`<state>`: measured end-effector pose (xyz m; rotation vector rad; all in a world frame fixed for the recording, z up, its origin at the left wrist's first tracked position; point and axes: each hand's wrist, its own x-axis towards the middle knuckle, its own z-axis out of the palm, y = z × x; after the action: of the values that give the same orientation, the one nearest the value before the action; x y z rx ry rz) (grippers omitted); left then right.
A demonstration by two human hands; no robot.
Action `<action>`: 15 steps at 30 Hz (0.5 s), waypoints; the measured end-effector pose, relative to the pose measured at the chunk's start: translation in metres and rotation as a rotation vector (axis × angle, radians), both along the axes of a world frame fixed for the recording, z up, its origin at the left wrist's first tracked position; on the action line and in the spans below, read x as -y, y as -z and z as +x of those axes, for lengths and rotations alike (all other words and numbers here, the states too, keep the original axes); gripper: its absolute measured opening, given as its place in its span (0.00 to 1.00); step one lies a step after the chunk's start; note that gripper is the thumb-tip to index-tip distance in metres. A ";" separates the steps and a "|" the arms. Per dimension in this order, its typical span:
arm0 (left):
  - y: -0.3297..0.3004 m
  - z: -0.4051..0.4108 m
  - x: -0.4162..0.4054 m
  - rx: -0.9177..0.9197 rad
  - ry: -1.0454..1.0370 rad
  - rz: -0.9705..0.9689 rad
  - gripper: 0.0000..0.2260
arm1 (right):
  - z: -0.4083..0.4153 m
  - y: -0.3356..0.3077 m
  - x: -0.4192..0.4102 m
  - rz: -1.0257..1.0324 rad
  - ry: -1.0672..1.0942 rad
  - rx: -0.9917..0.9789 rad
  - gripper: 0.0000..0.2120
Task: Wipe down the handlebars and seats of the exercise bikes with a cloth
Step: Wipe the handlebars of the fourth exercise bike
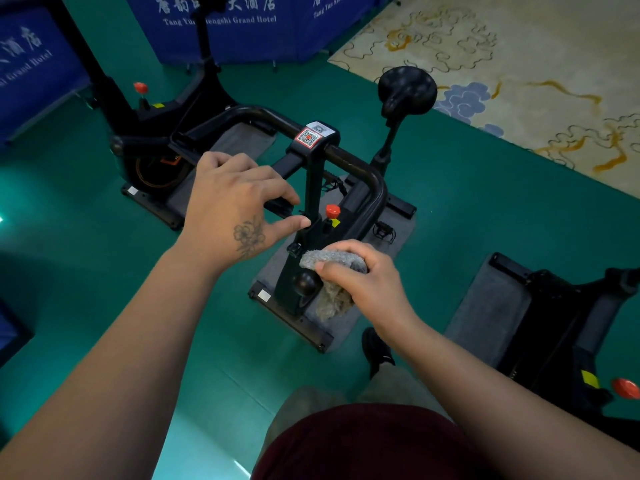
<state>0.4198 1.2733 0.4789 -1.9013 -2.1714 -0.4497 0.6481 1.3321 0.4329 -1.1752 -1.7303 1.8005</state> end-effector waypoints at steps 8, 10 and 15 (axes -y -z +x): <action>-0.001 0.000 0.000 0.005 0.004 -0.002 0.20 | -0.001 0.003 -0.011 0.064 -0.017 0.053 0.08; -0.001 0.000 0.000 0.008 0.002 -0.001 0.20 | 0.000 0.007 -0.019 0.065 0.002 0.091 0.12; 0.000 0.001 0.000 0.016 -0.008 -0.002 0.21 | 0.004 0.009 -0.020 -0.006 0.011 0.038 0.05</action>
<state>0.4207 1.2733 0.4790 -1.8954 -2.1901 -0.4632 0.6525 1.3520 0.4240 -1.2265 -1.7376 1.7890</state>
